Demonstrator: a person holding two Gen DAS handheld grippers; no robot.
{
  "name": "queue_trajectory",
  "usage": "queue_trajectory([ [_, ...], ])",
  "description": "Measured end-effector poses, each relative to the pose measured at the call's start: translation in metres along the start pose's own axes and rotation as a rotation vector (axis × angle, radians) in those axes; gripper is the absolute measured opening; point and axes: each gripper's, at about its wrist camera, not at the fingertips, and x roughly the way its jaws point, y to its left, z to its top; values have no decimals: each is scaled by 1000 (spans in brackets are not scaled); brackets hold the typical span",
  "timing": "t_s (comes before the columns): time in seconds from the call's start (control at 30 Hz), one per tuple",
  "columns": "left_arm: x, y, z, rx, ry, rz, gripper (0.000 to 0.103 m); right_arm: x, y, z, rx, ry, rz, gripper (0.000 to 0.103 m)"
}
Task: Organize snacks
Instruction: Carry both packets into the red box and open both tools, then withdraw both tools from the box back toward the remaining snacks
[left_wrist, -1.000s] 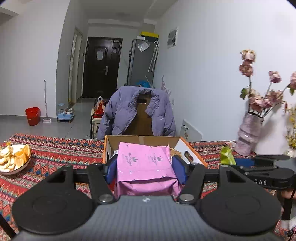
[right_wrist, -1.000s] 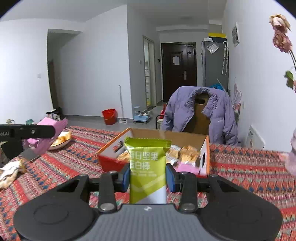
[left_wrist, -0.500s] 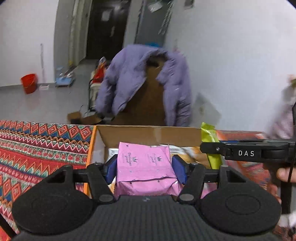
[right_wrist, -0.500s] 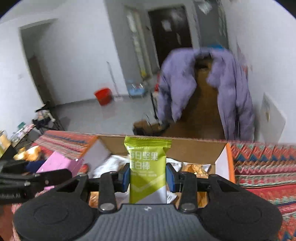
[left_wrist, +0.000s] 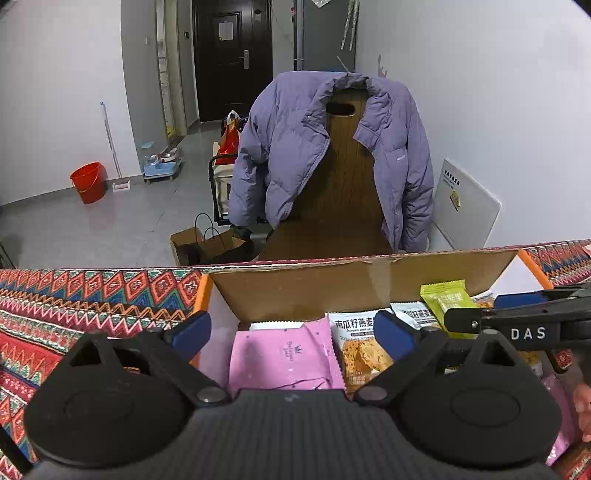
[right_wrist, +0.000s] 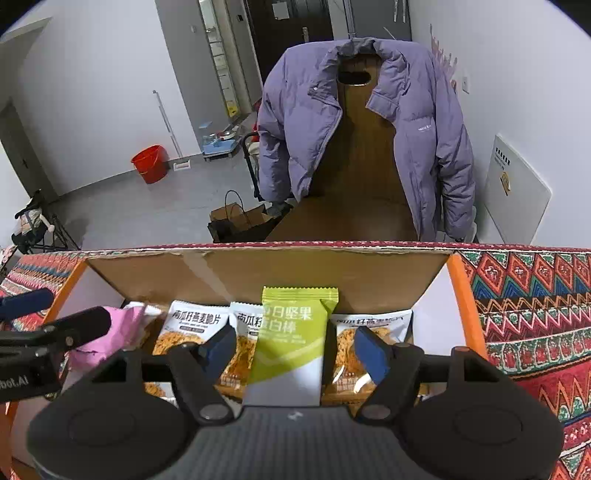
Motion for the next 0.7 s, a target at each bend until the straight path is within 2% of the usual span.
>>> queue_trajectory([
  [0.1,-19,2,2,-4,6,-10,97,-24,3,-3,-47,-6,1,78],
  [0.37,-112,13,-20,21,-44,-31,100,-109,7,-27,-130,-65,-15,82],
  [0.5,-167,14,-43,8,-86,-43,100,-157,11,-55,-150,-96,-12,82],
  [0.7,-251,14,-106,56,-224,44,103,-231,12,-114,-154,-171,31,92],
])
